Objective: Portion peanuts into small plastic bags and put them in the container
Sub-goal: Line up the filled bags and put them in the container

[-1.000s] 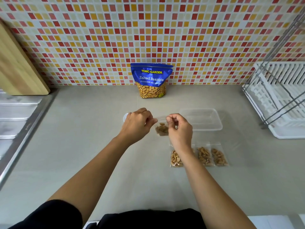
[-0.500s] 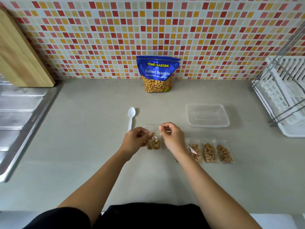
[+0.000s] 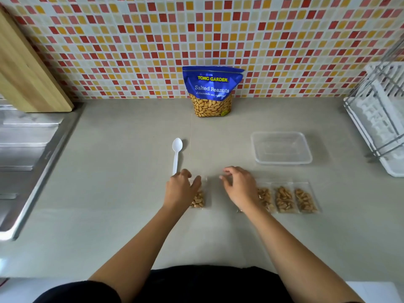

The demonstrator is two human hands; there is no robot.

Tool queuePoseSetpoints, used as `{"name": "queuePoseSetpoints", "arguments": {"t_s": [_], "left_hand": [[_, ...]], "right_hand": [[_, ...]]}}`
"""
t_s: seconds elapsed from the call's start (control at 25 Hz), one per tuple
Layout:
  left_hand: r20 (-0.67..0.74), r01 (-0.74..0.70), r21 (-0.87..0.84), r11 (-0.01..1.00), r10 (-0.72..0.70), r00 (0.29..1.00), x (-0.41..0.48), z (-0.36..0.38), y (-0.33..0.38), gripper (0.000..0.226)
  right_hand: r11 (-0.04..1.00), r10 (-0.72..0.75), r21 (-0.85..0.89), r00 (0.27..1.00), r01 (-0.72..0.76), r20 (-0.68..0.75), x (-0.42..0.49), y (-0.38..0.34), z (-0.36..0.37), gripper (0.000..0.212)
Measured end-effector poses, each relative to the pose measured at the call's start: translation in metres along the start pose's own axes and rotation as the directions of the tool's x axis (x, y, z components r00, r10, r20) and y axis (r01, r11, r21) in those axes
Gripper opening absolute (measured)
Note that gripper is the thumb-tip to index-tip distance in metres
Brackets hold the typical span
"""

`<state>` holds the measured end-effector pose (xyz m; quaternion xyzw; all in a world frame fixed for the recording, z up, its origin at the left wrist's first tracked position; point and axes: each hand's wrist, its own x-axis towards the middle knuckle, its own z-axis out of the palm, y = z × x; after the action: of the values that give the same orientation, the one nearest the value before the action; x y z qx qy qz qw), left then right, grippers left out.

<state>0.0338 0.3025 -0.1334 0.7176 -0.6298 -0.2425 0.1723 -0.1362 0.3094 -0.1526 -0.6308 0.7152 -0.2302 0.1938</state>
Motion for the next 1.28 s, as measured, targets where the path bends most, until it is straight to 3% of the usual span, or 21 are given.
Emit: {"name": "queuePoseSetpoints", "arguments": {"t_s": [0.12, 0.32, 0.48, 0.56, 0.64, 0.68, 0.72, 0.8, 0.88, 1.08, 1.2, 1.28], "left_hand": [[0.121, -0.194, -0.059, 0.979, 0.2, 0.972, 0.007, 0.014, 0.028, 0.024], [0.395, -0.372, -0.02, 0.928, 0.349, 0.85, 0.022, 0.057, 0.06, 0.035], [0.375, -0.386, 0.08, 0.919, 0.332, 0.866, 0.021, 0.07, 0.064, 0.03], [0.359, -0.41, 0.043, 0.911, 0.369, 0.857, 0.02, 0.068, 0.066, 0.021], [0.338, -0.374, -0.134, 0.918, 0.397, 0.853, 0.02, 0.064, 0.065, 0.008], [0.334, -0.303, -0.268, 0.915, 0.383, 0.861, 0.02, 0.06, 0.064, 0.002], [0.337, -0.208, -0.394, 0.895, 0.351, 0.874, 0.021, 0.054, 0.064, 0.011], [0.356, -0.03, -0.603, 0.797, 0.303, 0.884, 0.021, 0.043, 0.064, 0.02], [0.38, 0.045, -0.669, 0.742, 0.29, 0.878, 0.023, 0.031, 0.064, 0.016], [0.331, -0.116, -0.581, 0.806, 0.364, 0.87, 0.036, -0.005, 0.062, 0.008], [0.267, -0.37, -0.355, 0.858, 0.473, 0.84, 0.042, -0.023, 0.071, 0.008], [0.231, -0.549, -0.18, 0.816, 0.578, 0.783, 0.046, -0.033, 0.078, 0.01]], "right_hand": [[0.989, 0.017, -0.147, 0.999, -0.023, -0.044, -0.001, 0.034, -0.028, 0.025], [0.928, 0.086, -0.372, 0.986, -0.027, 0.144, -0.006, 0.056, -0.047, 0.038], [0.93, 0.033, -0.367, 0.993, 0.011, 0.113, -0.005, 0.056, -0.041, 0.029], [0.937, -0.016, -0.348, 0.996, 0.044, 0.085, -0.005, 0.056, -0.04, 0.018], [0.972, -0.064, -0.227, 0.998, 0.066, 0.016, -0.007, 0.058, -0.039, 0.008], [0.996, -0.043, -0.084, 0.998, 0.04, -0.039, -0.008, 0.058, -0.04, 0.005], [0.994, 0.033, 0.107, 0.997, -0.025, -0.071, -0.009, 0.055, -0.042, 0.007], [0.85, 0.213, 0.494, 0.977, -0.185, -0.002, -0.009, 0.048, -0.042, 0.011], [0.672, 0.296, 0.698, 0.954, -0.25, 0.056, -0.007, 0.041, -0.035, 0.006], [0.597, 0.262, 0.785, 0.965, -0.166, 0.005, 0.003, 0.013, -0.032, 0.012], [0.635, 0.178, 0.77, 0.982, -0.07, -0.058, 0.01, -0.001, -0.036, 0.02], [0.667, 0.159, 0.744, 0.984, -0.047, -0.081, 0.013, -0.006, -0.037, 0.022]]}}
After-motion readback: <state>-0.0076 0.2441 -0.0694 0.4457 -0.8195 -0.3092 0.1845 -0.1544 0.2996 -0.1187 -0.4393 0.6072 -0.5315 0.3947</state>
